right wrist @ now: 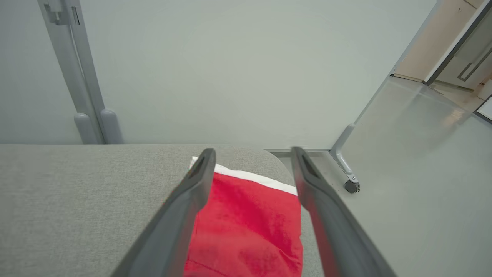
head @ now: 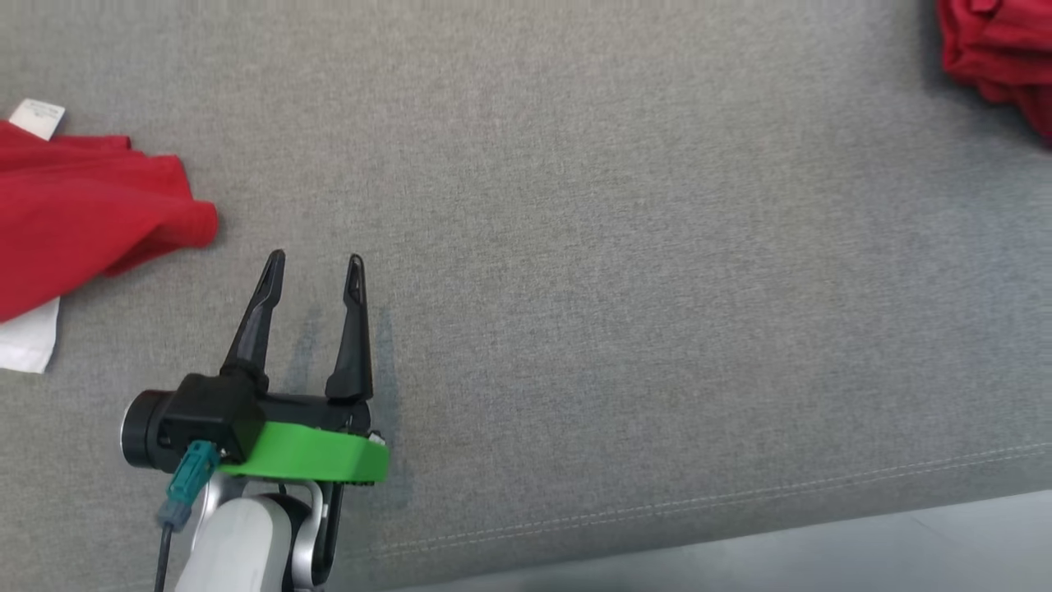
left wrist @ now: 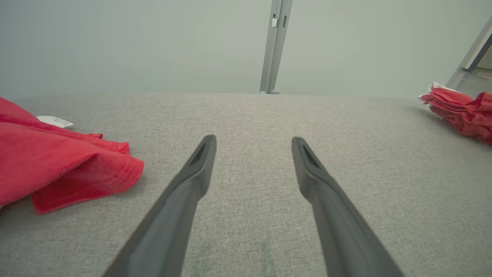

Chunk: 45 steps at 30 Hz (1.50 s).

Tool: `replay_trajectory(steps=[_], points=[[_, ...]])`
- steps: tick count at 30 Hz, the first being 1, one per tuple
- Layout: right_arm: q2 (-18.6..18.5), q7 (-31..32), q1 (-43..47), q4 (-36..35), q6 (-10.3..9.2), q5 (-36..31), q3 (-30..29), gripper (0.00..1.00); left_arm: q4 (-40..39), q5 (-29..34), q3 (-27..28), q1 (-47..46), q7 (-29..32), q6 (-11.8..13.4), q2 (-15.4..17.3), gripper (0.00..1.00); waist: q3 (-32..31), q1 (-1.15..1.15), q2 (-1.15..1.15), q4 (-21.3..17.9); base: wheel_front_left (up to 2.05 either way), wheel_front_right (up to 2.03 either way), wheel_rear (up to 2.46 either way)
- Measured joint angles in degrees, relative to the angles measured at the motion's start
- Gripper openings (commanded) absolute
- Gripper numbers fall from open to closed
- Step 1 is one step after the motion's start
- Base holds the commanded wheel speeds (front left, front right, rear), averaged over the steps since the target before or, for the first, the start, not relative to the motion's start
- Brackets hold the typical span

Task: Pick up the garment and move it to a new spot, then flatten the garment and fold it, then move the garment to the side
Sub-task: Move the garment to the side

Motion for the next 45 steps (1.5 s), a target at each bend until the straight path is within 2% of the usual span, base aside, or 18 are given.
replay_trajectory(steps=[7, 12, 20, 26, 33, 41, 45], points=[[7.39, -0.52, 4.47, -3.61, 3.14, 3.64, -0.96, 1.00, 3.87, -1.23, 1.29, -0.99, -0.16, -0.16, -0.05, 1.00, -5.24, 0.00, 0.00, -1.55, 0.00, 0.00, 0.00], [11.10, -0.68, 9.50, -5.65, 5.09, 4.08, -0.26, 1.00, 7.30, -2.35, 2.23, -0.98, -0.16, -0.16, -0.14, 1.00, -9.19, 0.00, 0.00, -2.53, 0.00, 0.00, 0.00], [15.58, -0.70, 16.98, -11.44, 6.22, 4.60, -0.56, 1.00, 10.74, -4.79, 2.93, -0.18, -0.16, -0.14, -0.42, 1.00, -15.05, 0.00, 0.00, -3.46, 0.00, 0.00, 0.00], [17.68, -0.76, 20.06, -17.71, 5.99, 3.44, -1.13, 1.00, 11.37, -5.53, 3.67, 1.68, -0.16, -0.12, -0.52, 1.00, -17.98, 0.00, 0.00, -3.83, 0.00, 0.00, 0.00], [19.18, -0.77, 26.35, -23.43, 4.30, 2.10, -2.63, 1.00, 12.17, -6.78, 4.03, 3.38, -0.41, 0.11, -0.55, 1.00, -19.60, 0.00, 0.00, -4.23, 0.00, 0.00, 0.00], [20.06, -0.77, 33.76, -29.02, 1.38, -1.13, -4.31, 1.00, 12.51, -8.00, 4.41, 5.02, -0.43, 0.19, -0.59, 1.00, -20.74, 0.00, 0.00, -4.39, 0.00, 0.00, 0.00], [20.12, -0.77, 37.40, -31.94, 0.90, -3.38, -4.52, 1.00, 12.81, -8.00, 4.59, 5.93, -0.47, 0.20, -0.62, 1.00, -21.51, 0.00, 0.00, -4.33, 0.00, 0.00, 0.00]])
